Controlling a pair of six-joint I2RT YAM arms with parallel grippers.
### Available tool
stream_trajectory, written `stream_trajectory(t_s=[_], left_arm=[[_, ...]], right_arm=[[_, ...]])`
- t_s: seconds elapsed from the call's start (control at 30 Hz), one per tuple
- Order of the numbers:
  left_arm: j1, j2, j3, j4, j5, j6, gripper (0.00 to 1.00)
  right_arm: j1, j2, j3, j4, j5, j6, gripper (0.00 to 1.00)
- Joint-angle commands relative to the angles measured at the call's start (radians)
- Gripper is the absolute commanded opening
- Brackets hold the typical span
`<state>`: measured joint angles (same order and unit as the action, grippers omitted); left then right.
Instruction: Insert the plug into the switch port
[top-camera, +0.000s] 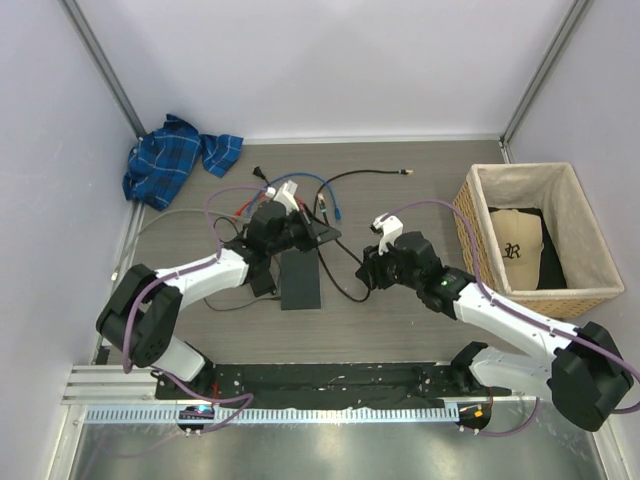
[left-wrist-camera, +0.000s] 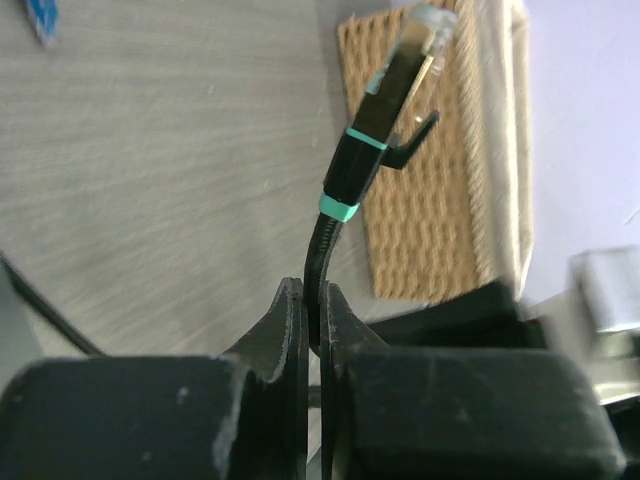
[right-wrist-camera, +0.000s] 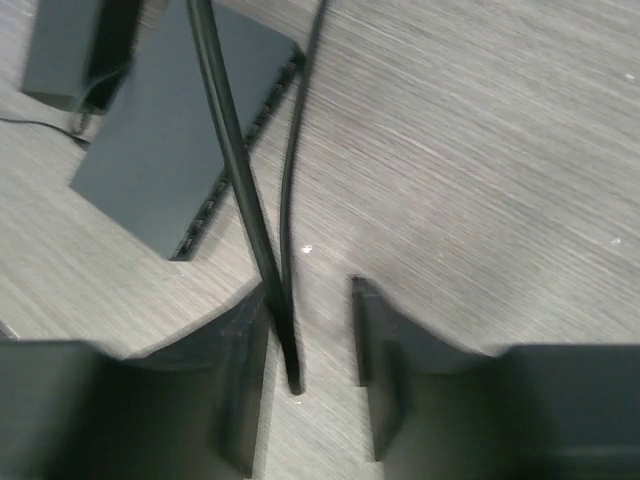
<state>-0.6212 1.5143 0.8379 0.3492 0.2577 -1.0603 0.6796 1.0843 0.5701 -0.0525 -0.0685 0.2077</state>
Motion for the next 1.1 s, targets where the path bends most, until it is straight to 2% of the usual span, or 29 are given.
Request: stream_trajectory(t_s=[0.0, 0.1, 0.23, 0.27, 0.37, 0.63, 0.9, 1.07], left_arm=[[-0.011, -0.04, -0.094, 0.128, 0.055, 0.074, 0.0], [-0.014, -0.043, -0.134, 0.178, 0.075, 0.071, 0.0], [-0.023, -0.036, -0.146, 0.205, 0.078, 0.048, 0.0], [-0.029, -0.036, -0.145, 0.205, 0.071, 0.042, 0.0], [-0.049, -0.035, -0.141, 0.211, 0.048, 0.016, 0.0], [-0.081, -0.042, -0.143, 0.215, 0.014, -0.01, 0.0], [-0.091, -0.046, -0.141, 0.215, 0.005, -0.01, 0.0], [-0.095, -0.043, -0.137, 0.218, 0.008, -0.007, 0.0]], right_arm=[[0.001, -0.055, 0.123, -0.015, -0.057, 0.019, 0.51], [0.001, -0.076, 0.172, -0.026, -0.071, 0.028, 0.62], [0.001, -0.081, 0.18, 0.046, -0.042, 0.041, 0.64], [0.001, -0.074, 0.175, 0.133, -0.034, 0.045, 0.64], [0.001, -0.023, 0.163, 0.251, -0.014, 0.052, 0.61], [0.006, 0.15, 0.154, 0.511, 0.047, 0.082, 0.57], [0.011, 0.232, 0.168, 0.546, -0.008, 0.108, 0.54], [0.011, 0.258, 0.148, 0.551, 0.007, 0.105, 0.48]])
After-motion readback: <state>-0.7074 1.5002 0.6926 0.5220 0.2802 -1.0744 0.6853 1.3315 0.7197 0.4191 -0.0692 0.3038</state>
